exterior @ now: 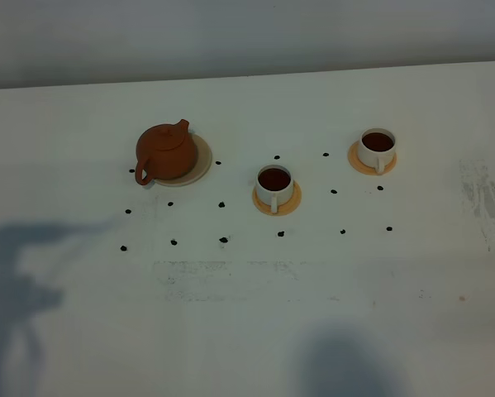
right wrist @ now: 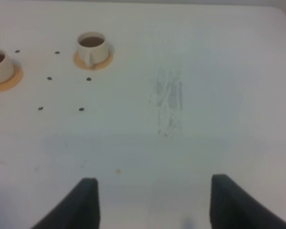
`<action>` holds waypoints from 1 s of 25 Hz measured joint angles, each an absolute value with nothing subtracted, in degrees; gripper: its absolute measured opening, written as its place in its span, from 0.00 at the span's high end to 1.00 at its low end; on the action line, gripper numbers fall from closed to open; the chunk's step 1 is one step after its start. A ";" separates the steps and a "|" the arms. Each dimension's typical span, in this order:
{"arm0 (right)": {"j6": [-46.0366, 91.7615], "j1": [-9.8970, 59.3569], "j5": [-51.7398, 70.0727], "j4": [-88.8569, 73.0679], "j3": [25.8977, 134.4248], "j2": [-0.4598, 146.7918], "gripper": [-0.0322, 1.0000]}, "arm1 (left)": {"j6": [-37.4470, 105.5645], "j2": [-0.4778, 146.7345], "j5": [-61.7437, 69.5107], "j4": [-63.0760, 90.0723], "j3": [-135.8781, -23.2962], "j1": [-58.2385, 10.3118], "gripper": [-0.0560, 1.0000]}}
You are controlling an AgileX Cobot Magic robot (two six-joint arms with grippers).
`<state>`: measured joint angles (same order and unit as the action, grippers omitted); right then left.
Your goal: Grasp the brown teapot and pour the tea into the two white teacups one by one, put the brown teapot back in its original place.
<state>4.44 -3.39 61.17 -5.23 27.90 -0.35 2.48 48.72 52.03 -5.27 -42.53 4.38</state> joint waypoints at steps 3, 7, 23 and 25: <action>4.44 -3.39 61.17 -5.23 27.90 -0.35 0.47 | 2.43 41.57 56.61 -5.07 -40.61 4.38 0.52; 4.44 -3.39 61.17 -5.23 27.90 -0.35 0.47 | 2.43 34.53 63.16 -3.11 -39.66 4.38 0.52; 4.44 -3.39 61.17 -5.23 27.90 -0.35 0.47 | 3.71 6.30 60.80 3.79 -26.06 4.38 0.52; 4.44 -3.39 61.17 -5.23 27.90 -0.35 0.47 | 3.71 4.99 60.71 3.79 -26.02 4.38 0.52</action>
<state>4.44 -3.39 61.17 -5.23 27.90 -0.35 3.71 4.99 60.71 3.79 -26.02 4.38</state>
